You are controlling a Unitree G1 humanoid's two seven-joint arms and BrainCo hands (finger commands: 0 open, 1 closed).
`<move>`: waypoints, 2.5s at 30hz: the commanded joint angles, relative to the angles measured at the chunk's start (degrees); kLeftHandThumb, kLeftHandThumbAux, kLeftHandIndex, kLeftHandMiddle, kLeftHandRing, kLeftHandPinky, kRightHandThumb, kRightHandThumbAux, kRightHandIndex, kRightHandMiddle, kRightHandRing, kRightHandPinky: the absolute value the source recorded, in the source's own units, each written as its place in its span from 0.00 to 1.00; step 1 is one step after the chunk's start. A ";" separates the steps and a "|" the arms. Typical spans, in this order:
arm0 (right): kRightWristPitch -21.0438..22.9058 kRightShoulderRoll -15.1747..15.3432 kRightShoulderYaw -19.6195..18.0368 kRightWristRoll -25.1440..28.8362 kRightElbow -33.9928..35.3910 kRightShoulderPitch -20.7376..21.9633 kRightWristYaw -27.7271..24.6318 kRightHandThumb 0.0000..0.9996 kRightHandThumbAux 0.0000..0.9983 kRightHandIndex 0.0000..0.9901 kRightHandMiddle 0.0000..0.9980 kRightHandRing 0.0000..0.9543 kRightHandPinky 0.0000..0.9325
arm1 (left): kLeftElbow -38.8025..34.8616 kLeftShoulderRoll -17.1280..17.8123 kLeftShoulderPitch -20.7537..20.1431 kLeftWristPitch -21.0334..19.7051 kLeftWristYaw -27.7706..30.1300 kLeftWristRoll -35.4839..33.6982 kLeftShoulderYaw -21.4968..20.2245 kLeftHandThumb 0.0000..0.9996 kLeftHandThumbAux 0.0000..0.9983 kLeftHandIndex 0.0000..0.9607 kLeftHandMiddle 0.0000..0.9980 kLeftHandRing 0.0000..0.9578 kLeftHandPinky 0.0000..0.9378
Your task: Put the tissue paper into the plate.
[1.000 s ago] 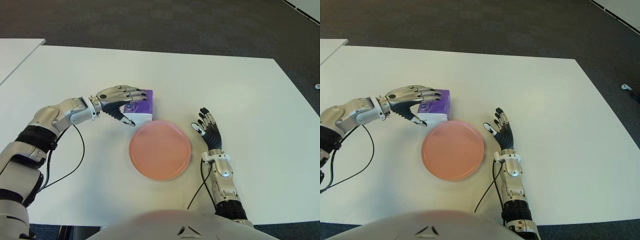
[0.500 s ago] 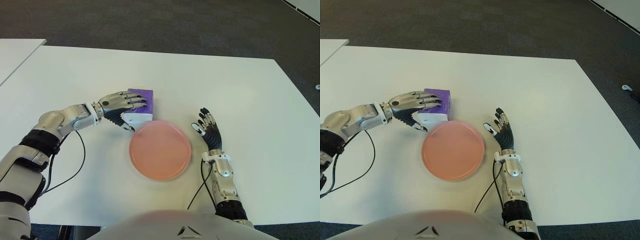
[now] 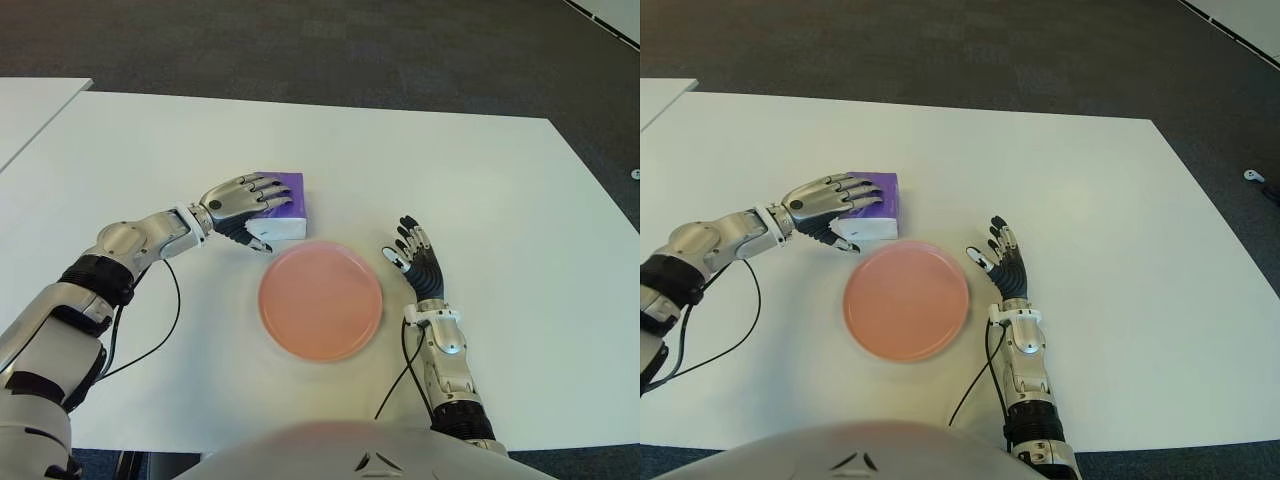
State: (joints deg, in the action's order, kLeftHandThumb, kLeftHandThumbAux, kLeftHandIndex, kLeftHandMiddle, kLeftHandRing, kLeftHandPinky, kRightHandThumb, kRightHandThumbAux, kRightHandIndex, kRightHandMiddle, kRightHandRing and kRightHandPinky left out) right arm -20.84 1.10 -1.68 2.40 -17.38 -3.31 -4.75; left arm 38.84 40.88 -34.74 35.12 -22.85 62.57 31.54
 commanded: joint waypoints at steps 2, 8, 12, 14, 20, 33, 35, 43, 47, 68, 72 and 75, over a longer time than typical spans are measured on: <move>2.04 -0.23 0.15 0.11 -2.54 -3.00 -0.27 0.06 0.67 0.00 0.00 0.00 0.00 | 2.75 -1.25 -1.04 -2.18 -4.35 1.89 1.91 0.03 0.33 0.00 0.00 0.00 0.00; 2.08 -0.25 0.44 -0.13 -2.04 -3.29 -0.29 0.04 0.67 0.00 0.00 0.00 0.00 | 4.13 -1.49 -1.87 -2.96 -7.16 2.27 3.14 0.03 0.33 0.00 0.00 0.00 0.00; 2.22 -0.28 0.68 -0.30 -1.61 -3.54 -0.23 0.03 0.67 0.00 0.00 0.00 0.00 | 4.85 -1.60 -2.35 -3.23 -8.40 2.21 3.76 0.03 0.34 0.00 0.00 0.00 0.00; 2.28 -0.35 0.80 -0.35 -1.45 -3.68 -0.17 0.03 0.67 0.00 0.00 0.00 0.00 | 5.17 -1.69 -2.54 -3.47 -9.19 2.13 4.01 0.03 0.34 0.00 0.00 0.00 0.00; 2.38 -0.35 0.95 -0.21 -1.18 -3.92 -0.39 0.02 0.68 0.00 0.00 0.00 0.00 | 6.10 -1.83 -3.23 -3.77 -10.91 1.76 4.35 0.05 0.35 0.00 0.00 0.00 0.00; 3.22 -0.49 1.02 -0.16 -0.95 -4.28 -0.25 0.00 0.68 0.00 0.00 0.00 0.00 | 2.94 0.00 -3.31 -4.21 -12.10 0.78 2.72 0.06 0.37 0.00 0.00 0.00 0.00; 3.25 -0.50 1.07 -0.14 -0.91 -4.32 -0.33 0.00 0.68 0.00 0.00 0.00 0.00 | 2.02 0.37 -3.06 -4.46 -11.83 0.68 2.39 0.06 0.38 0.00 0.00 0.00 0.00; 3.16 -0.41 1.12 -0.10 -1.30 -4.17 -0.61 0.02 0.68 0.00 0.01 0.00 0.00 | 1.45 0.49 -2.37 -3.16 -9.42 -1.32 1.87 0.05 0.37 0.00 0.00 0.00 0.00; 3.03 -0.32 1.13 -0.01 -1.38 -4.20 -0.88 0.01 0.68 0.00 0.01 0.00 0.00 | 1.68 0.51 -2.45 -2.27 -7.78 -2.45 1.95 0.05 0.36 0.00 0.00 0.00 0.00; 2.13 -0.43 0.51 0.44 -2.38 -4.36 -1.22 0.01 0.66 0.00 0.01 0.00 0.00 | 10.66 -3.88 -5.49 1.71 -0.44 -4.78 3.97 0.05 0.33 0.00 0.00 0.00 0.00; 2.11 -0.32 0.42 0.40 -2.34 -4.47 -1.34 0.01 0.67 0.00 0.01 0.00 0.00 | 12.52 -5.05 -6.21 1.11 -0.41 -4.32 4.80 0.05 0.32 0.00 0.00 0.00 0.00; 2.35 -0.29 0.32 0.51 -2.50 -4.43 -1.42 0.00 0.67 0.00 0.00 0.00 0.00 | 14.62 -6.24 -6.82 0.53 -0.65 -3.85 5.64 0.05 0.32 0.00 0.00 0.00 0.00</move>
State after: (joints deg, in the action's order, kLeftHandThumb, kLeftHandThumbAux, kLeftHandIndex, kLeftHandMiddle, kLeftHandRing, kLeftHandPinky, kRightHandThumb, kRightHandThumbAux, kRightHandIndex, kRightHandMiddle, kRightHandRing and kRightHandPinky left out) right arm -21.00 1.03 -1.24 2.44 -16.15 -4.64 -5.97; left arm 51.18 35.98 -40.85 36.26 -24.77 57.97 35.82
